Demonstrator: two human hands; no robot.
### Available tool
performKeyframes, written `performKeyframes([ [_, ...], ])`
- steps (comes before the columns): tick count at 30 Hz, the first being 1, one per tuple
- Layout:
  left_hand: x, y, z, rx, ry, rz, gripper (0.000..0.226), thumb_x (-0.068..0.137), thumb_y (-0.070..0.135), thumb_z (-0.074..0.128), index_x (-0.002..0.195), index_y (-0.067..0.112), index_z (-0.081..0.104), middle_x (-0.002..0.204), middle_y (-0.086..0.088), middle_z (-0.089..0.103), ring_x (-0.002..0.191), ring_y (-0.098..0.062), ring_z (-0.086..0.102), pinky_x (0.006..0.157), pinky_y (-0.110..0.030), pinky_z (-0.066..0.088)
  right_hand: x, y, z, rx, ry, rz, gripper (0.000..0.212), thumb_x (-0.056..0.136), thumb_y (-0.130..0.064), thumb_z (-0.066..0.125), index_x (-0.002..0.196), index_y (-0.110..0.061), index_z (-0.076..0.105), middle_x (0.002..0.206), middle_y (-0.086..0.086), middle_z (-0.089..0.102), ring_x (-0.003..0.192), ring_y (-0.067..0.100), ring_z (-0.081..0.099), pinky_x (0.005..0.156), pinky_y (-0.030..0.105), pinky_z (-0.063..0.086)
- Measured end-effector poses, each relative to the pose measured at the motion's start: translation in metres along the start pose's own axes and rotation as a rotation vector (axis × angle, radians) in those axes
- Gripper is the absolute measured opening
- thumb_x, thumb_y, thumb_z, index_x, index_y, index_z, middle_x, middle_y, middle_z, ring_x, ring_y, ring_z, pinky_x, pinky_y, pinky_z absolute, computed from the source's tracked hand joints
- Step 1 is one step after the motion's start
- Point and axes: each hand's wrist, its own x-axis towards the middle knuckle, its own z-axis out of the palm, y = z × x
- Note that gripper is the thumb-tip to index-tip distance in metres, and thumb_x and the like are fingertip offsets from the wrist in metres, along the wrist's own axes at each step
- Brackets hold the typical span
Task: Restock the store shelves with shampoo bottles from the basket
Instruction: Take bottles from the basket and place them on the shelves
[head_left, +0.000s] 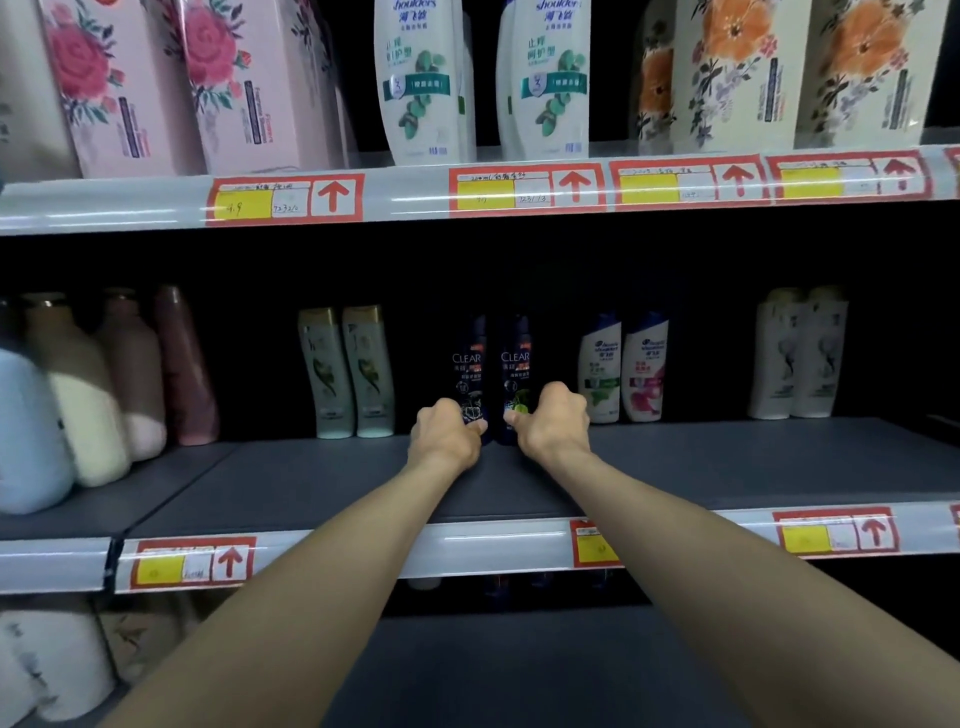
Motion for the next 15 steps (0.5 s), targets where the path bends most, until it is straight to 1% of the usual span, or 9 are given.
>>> performKeyframes([
  [2, 0.001, 0.001, 0.001, 0.029, 0.008, -0.004, 0.032, 0.1, 0.04, 0.063, 0.09, 0.014, 0.048, 0.119, -0.017, 0.061, 0.114, -0.039, 0.06, 0.08, -0.036, 0.042, 0.002, 0.0, 0.001, -0.003, 0.002, 0.004, 0.044, 0.09, -0.034, 0.078, 0.073, -0.018, 0.04, 0.09, 0.006, 0.052, 0.087, 0.027, 0.052, 0.072, 0.036, 0.046],
  [6, 0.003, 0.002, 0.003, 0.062, 0.014, -0.012, 0.033, 0.1, 0.044, 0.062, 0.091, 0.015, 0.048, 0.12, -0.017, 0.063, 0.114, -0.039, 0.061, 0.08, -0.037, 0.043, 0.005, 0.0, 0.001, -0.015, -0.019, -0.002, 0.041, 0.09, -0.035, 0.078, 0.08, -0.015, 0.044, 0.082, 0.002, 0.047, 0.086, 0.027, 0.052, 0.071, 0.035, 0.044],
  [9, 0.0, 0.003, -0.002, 0.018, -0.029, -0.019, 0.036, 0.098, 0.045, 0.065, 0.094, 0.012, 0.051, 0.119, -0.016, 0.063, 0.111, -0.037, 0.061, 0.081, -0.037, 0.045, 0.002, 0.0, -0.005, -0.03, -0.056, 0.013, 0.038, 0.089, -0.035, 0.079, 0.09, -0.012, 0.048, 0.093, 0.007, 0.05, 0.088, 0.027, 0.05, 0.073, 0.035, 0.044],
  [11, -0.005, 0.005, -0.009, -0.017, -0.045, -0.02, 0.038, 0.097, 0.044, 0.067, 0.093, 0.011, 0.051, 0.119, -0.017, 0.063, 0.106, -0.035, 0.06, 0.081, -0.035, 0.045, -0.003, 0.0, -0.012, -0.02, -0.049, 0.017, 0.038, 0.089, -0.035, 0.079, 0.092, -0.012, 0.049, 0.096, 0.008, 0.051, 0.089, 0.027, 0.05, 0.074, 0.034, 0.045],
  [13, -0.015, 0.007, -0.019, -0.054, -0.047, -0.015, 0.038, 0.096, 0.045, 0.068, 0.093, 0.01, 0.051, 0.119, -0.016, 0.063, 0.1, -0.032, 0.057, 0.081, -0.033, 0.043, -0.011, 0.0, -0.023, -0.004, -0.04, -0.003, 0.034, 0.09, -0.034, 0.078, 0.093, -0.01, 0.054, 0.099, 0.009, 0.056, 0.092, 0.029, 0.057, 0.076, 0.033, 0.047],
  [15, -0.03, 0.009, -0.029, -0.116, -0.046, -0.007, 0.039, 0.095, 0.045, 0.069, 0.1, 0.008, 0.058, 0.123, -0.016, 0.065, 0.105, -0.032, 0.06, 0.082, -0.03, 0.043, -0.024, -0.002, -0.035, 0.054, -0.046, -0.028, 0.033, 0.09, -0.033, 0.078, 0.107, -0.007, 0.065, 0.108, 0.011, 0.064, 0.103, 0.03, 0.064, 0.082, 0.031, 0.049],
])
